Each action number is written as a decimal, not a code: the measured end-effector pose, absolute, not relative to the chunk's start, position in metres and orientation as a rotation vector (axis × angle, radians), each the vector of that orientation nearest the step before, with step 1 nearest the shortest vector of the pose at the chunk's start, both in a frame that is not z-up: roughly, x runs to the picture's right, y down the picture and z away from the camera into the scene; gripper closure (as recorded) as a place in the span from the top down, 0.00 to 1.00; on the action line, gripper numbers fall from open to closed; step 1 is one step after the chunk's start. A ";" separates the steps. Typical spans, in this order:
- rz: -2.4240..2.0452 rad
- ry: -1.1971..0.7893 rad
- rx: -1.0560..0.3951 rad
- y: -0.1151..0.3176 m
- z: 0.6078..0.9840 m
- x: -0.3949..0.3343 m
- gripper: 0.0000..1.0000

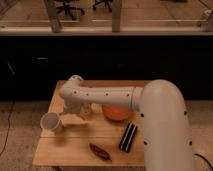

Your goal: Pick up the ceramic cup

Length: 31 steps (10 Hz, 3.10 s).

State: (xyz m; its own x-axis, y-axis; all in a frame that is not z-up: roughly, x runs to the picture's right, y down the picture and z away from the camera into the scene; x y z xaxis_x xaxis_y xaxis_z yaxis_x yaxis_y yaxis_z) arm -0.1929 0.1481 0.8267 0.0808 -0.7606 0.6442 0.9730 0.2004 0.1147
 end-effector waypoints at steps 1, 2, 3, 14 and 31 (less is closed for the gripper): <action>-1.333 -0.668 -0.388 0.147 0.828 -0.192 0.80; -1.322 -0.667 -0.384 0.145 0.829 -0.191 0.80; -1.310 -0.660 -0.378 0.142 0.831 -0.188 0.80; -1.248 -0.625 -0.292 0.123 0.826 -0.171 0.80; -1.415 -0.556 -0.087 0.096 0.789 -0.182 0.80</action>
State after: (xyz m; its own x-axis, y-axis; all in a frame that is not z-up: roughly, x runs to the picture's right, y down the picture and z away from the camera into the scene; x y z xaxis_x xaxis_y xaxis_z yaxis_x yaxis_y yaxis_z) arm -0.1825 0.0961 0.7888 0.0507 -0.9084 0.4151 0.9481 0.1744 0.2659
